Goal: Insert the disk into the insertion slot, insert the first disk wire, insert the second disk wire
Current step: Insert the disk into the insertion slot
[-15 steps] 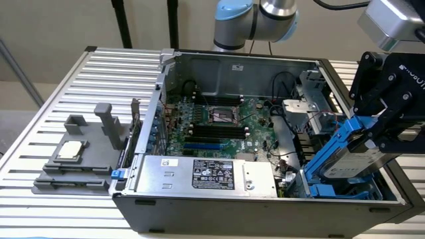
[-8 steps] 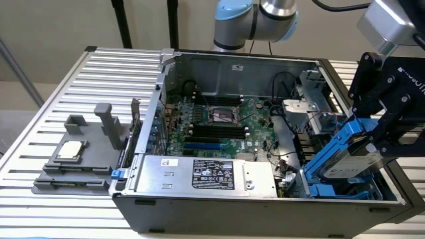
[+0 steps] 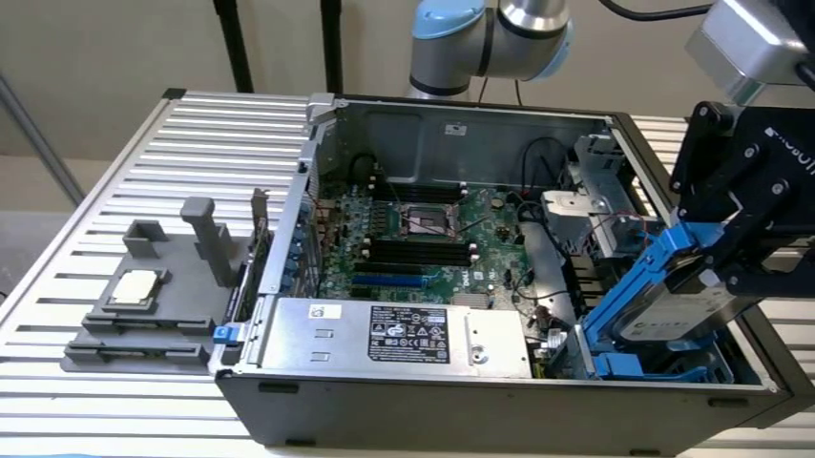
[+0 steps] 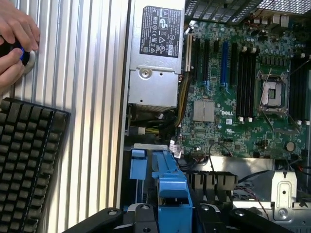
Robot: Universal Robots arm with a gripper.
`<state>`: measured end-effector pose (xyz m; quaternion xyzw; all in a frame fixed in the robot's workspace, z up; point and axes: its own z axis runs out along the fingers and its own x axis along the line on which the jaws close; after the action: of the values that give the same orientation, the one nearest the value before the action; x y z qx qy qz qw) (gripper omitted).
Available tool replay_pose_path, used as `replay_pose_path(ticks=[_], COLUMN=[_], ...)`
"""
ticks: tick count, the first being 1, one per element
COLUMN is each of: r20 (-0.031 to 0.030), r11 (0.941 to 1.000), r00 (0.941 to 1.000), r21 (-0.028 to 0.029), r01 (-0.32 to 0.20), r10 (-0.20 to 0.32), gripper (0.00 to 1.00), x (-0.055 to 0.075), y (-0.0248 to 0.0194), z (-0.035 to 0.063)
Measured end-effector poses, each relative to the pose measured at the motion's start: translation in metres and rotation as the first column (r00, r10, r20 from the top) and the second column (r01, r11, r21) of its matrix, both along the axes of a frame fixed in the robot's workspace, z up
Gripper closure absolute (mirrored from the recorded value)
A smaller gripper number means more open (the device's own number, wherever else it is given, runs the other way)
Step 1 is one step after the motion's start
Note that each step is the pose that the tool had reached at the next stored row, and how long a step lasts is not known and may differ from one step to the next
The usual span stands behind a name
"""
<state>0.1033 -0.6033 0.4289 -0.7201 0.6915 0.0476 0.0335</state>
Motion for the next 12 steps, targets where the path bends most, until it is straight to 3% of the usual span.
replay_pose_path(ticks=[3,12], r20=[-0.0001,-0.0001], r11=[1.0,1.0], r00=[1.0,1.0], r21=[-0.0005,-0.0004], r01=[0.0,0.0], r10=[0.0,0.0], gripper=[0.68,0.68], x=[0.0,0.0002], y=[-0.0001,-0.0035], z=[0.0088,0.0087])
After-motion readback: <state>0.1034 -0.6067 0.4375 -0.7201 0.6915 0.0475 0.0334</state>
